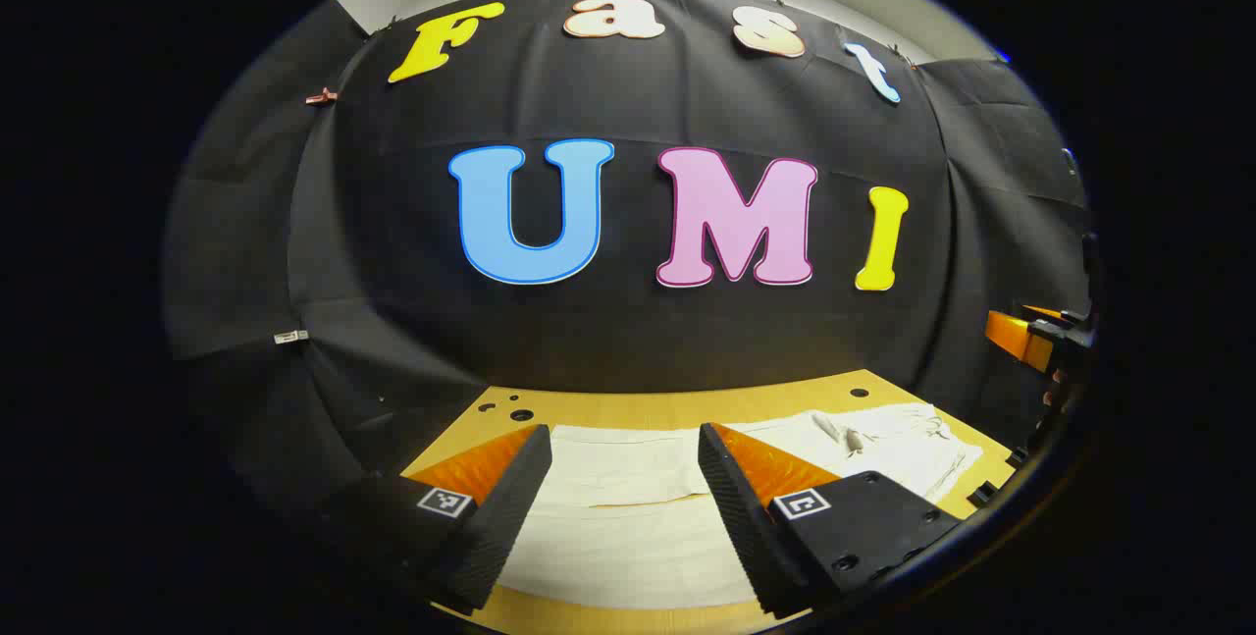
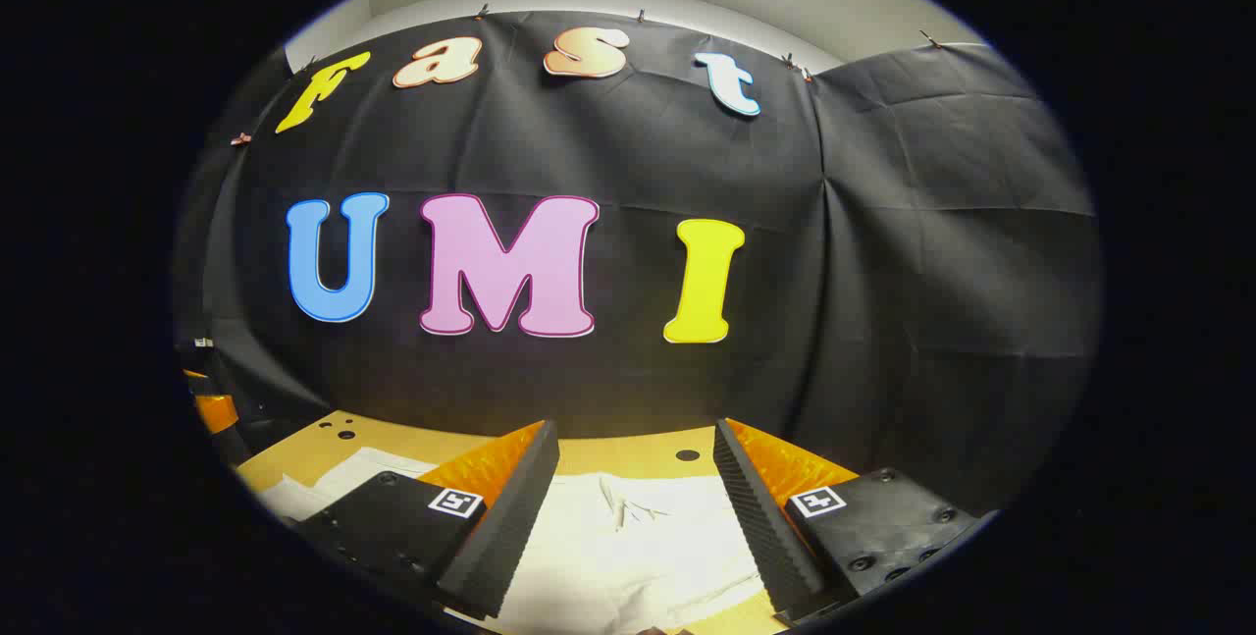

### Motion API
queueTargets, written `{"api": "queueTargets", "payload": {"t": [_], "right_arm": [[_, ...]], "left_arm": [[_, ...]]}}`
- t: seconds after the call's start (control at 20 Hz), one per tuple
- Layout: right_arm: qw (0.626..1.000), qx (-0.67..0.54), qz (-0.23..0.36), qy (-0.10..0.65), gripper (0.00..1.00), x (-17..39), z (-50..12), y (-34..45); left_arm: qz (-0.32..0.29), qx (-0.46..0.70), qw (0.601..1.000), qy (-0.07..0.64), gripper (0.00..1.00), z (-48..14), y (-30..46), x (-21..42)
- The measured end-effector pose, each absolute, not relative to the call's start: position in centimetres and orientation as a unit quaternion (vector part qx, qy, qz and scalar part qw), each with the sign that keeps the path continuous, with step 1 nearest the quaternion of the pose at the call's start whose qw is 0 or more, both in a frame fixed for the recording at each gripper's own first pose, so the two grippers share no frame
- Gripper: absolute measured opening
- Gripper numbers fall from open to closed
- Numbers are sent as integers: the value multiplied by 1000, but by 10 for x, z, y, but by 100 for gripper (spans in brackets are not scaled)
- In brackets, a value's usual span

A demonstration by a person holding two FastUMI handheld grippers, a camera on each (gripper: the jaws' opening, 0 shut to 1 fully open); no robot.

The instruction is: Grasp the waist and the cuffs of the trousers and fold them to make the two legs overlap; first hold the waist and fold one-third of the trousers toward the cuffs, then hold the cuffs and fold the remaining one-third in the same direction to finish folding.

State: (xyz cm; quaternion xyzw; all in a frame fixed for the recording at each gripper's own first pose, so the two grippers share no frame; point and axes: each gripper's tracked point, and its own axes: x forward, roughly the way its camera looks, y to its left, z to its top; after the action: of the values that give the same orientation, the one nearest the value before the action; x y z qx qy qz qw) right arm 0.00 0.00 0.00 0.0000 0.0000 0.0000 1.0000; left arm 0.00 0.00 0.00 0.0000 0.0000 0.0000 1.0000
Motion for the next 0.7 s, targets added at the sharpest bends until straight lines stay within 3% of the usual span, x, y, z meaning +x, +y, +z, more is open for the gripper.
{"api": "queueTargets", "payload": {"t": [0.7], "right_arm": [[999, -9, 37, 5, 98, 18, -12, 8]], "left_arm": [[10, -2, 1000, 9, 95, -9, -11, 7]]}}
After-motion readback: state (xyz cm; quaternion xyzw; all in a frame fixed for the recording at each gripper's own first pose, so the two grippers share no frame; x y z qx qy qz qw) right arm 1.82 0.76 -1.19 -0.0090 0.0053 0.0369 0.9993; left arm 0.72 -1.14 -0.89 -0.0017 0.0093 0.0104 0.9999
